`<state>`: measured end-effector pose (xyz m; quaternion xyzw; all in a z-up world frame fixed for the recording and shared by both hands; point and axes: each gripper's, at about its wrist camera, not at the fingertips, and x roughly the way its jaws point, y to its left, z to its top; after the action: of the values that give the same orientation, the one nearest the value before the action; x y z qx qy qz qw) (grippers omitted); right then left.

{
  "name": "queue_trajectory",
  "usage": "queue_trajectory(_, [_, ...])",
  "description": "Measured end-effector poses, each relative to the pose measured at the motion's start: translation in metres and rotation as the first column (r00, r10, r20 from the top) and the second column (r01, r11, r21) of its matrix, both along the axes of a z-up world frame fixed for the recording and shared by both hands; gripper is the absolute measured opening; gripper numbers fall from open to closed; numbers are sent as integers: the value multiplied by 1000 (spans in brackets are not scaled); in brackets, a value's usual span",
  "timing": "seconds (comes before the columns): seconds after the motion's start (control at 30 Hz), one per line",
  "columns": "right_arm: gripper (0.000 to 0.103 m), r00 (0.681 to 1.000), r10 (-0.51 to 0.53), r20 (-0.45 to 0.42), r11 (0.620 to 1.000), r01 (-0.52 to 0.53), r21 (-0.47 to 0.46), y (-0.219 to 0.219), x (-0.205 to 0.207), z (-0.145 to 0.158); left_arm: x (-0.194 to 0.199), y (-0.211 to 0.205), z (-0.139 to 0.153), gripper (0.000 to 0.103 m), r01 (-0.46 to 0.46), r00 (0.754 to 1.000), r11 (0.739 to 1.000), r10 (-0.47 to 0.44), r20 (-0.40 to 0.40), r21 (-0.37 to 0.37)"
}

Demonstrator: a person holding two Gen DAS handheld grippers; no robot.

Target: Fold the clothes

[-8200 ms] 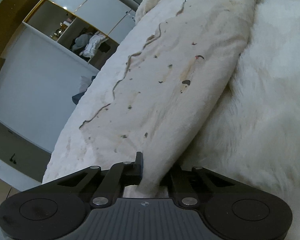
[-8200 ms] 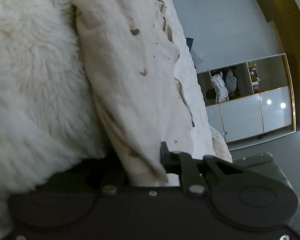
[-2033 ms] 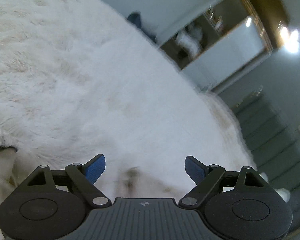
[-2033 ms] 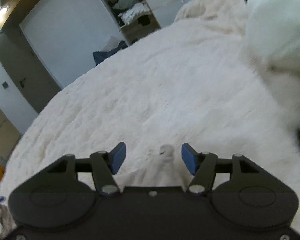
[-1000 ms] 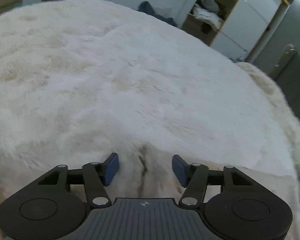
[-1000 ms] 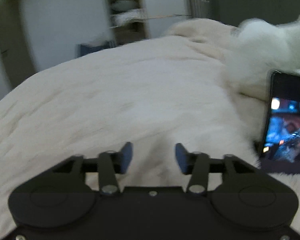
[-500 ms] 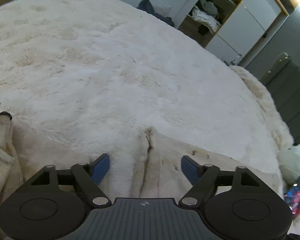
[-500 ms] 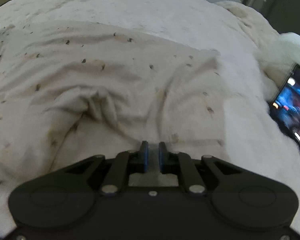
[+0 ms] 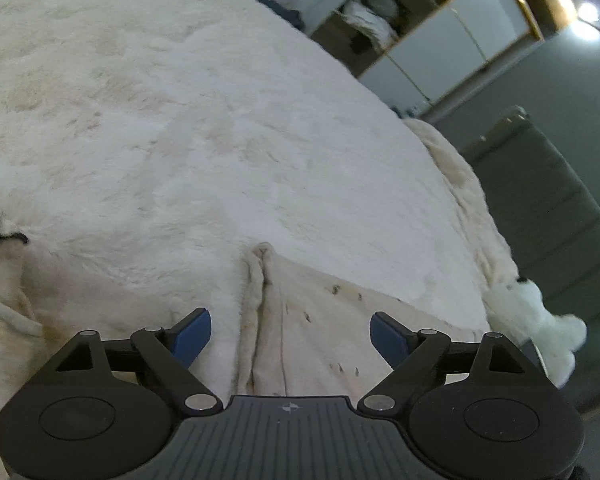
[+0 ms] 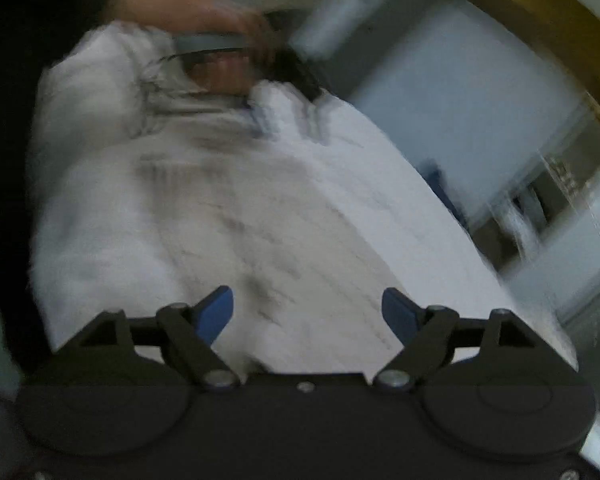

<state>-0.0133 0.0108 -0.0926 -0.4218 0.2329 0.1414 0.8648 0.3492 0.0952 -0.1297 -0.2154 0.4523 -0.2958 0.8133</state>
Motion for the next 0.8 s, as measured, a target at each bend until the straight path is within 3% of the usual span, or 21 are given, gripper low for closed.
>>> queue_trajectory(0.1, [76,997,69,-36,995,-66,77,30,9,-8,-7,15,3,86,-28,1000,999,28,8,-22])
queue_trajectory(0.2, [73,995,95,-10,994,-94,62,60,30,-16,-16,28,2,86,-39,999,999,39,0,-31])
queue_trajectory(0.27, [72,987,148,63,980,-137,-144,76,44,-36,-22,34,0,86,-27,1000,1000,27,4,-4])
queue_trajectory(0.3, [71,985,156,68,975,-143,-170,78,43,-39,-25,36,-1,86,-18,1000,1000,18,6,12])
queue_trajectory(0.4, [68,970,237,47,899,-201,-388,87,59,-66,-27,39,-4,86,-5,1000,1000,5,8,24])
queue_trajectory(0.47, [65,966,254,51,898,-217,-383,89,67,-67,-27,40,-6,86,3,1000,999,-3,11,34])
queue_trajectory(0.5, [53,962,266,63,893,-222,-391,91,71,-68,-26,41,-7,86,7,1000,999,-7,12,40])
queue_trajectory(0.53, [31,960,271,68,890,-223,-397,92,69,-67,-25,42,-7,86,7,1000,999,-7,13,41])
queue_trajectory(0.6, [2,963,260,76,889,-208,-407,95,76,-66,-22,46,-7,86,-1,1000,1000,0,14,27])
queue_trajectory(0.73, [2,965,231,121,948,-195,-251,97,77,-46,-21,53,-5,86,-30,999,999,30,15,-12])
queue_trajectory(0.8, [2,967,227,114,971,-217,-98,95,66,-29,-21,53,-4,86,-32,999,999,32,17,-24])
